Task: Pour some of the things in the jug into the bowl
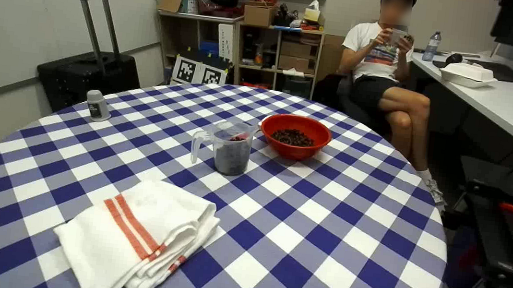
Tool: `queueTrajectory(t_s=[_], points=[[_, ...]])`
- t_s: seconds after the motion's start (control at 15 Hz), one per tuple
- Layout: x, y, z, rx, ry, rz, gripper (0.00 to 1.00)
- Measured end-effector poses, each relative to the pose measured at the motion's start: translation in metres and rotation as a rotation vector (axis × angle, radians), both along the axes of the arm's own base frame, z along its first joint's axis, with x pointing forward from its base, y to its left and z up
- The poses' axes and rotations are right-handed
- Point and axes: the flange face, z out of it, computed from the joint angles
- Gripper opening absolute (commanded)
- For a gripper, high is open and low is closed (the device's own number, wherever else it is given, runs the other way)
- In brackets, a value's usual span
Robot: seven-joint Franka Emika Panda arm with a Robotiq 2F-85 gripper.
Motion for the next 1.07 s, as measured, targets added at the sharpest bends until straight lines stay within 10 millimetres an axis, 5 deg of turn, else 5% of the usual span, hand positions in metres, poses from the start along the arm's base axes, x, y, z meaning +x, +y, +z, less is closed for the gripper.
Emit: queueTrajectory(t_s=[0.53, 0.8, 1.07], points=[[0.015, 0.011, 0.005, -0.001, -0.054, 0.051, 1.00], [0.061, 0.035, -0.001, 0.001, -0.170, 0.200, 1.00], [0.112, 0.053, -0.031, -0.002, -0.186, 0.337, 1.00]])
